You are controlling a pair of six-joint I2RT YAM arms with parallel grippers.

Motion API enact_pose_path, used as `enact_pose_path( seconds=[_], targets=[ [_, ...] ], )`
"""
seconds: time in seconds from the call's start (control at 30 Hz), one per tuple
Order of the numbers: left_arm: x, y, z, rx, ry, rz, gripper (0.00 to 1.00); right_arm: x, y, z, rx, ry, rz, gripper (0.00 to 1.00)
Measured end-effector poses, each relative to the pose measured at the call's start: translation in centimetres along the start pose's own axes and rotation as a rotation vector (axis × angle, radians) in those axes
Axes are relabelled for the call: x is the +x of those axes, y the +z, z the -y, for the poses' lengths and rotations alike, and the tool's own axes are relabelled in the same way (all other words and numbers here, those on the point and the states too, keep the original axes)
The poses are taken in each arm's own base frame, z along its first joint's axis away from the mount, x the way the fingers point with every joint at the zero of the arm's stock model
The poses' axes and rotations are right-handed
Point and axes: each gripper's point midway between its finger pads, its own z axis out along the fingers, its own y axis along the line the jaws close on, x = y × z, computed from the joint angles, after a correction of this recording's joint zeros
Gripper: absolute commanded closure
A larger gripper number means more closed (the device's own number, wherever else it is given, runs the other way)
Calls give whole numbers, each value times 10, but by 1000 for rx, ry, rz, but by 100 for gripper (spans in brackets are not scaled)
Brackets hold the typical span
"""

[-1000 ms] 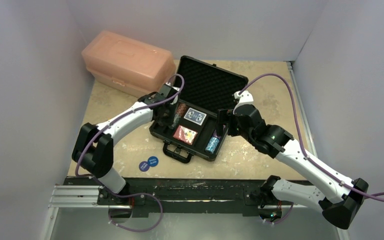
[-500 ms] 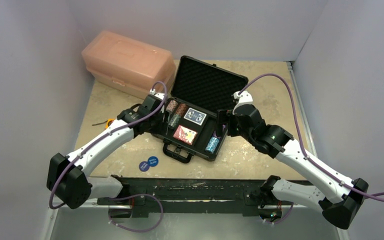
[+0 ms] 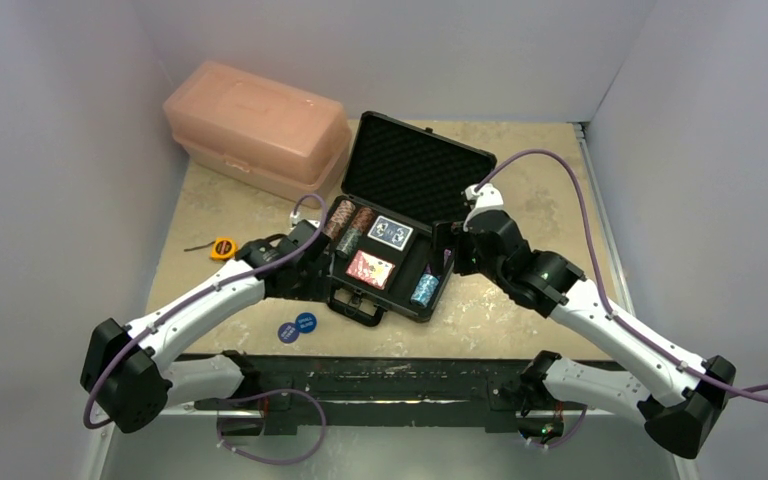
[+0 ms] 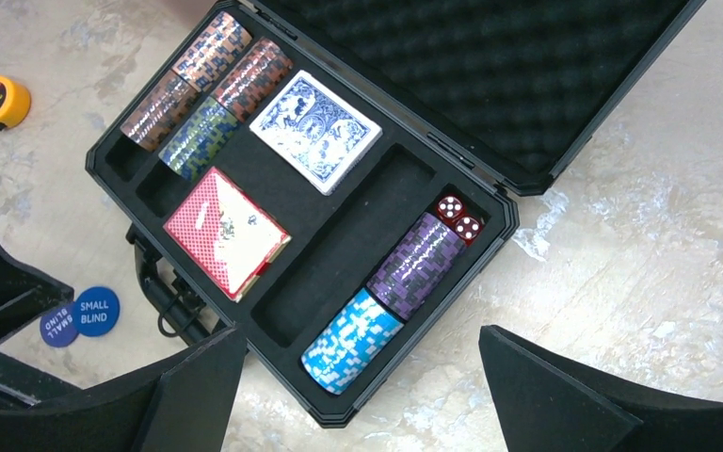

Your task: Pack up texas hold em set

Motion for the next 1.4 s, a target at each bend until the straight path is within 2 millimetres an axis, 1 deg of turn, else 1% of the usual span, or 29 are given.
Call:
enact_pose_path(
  seconds=[0.13, 0.3, 0.5, 0.77, 0.9, 1.4],
  targets=[
    [19, 3, -4, -35, -24, -36, 27, 4, 1, 1, 0, 0, -9, 1],
    [38, 14, -9, -68, -55, -67, 28, 6, 1, 0, -4, 0, -16, 1],
    [51, 28, -12, -79, -81, -76, 29, 8, 0, -1, -16, 4, -21, 1],
    [56, 44, -6, -83, -67, -84, 31, 8, 0, -2, -18, 6, -22, 1],
    [58, 49, -7, -94, -63, -88, 32, 8, 0, -1, -18, 6, -21, 1],
    [59, 60, -11, -155, -118, -89, 33, 9, 1, -1, -17, 5, -24, 1]
  ],
)
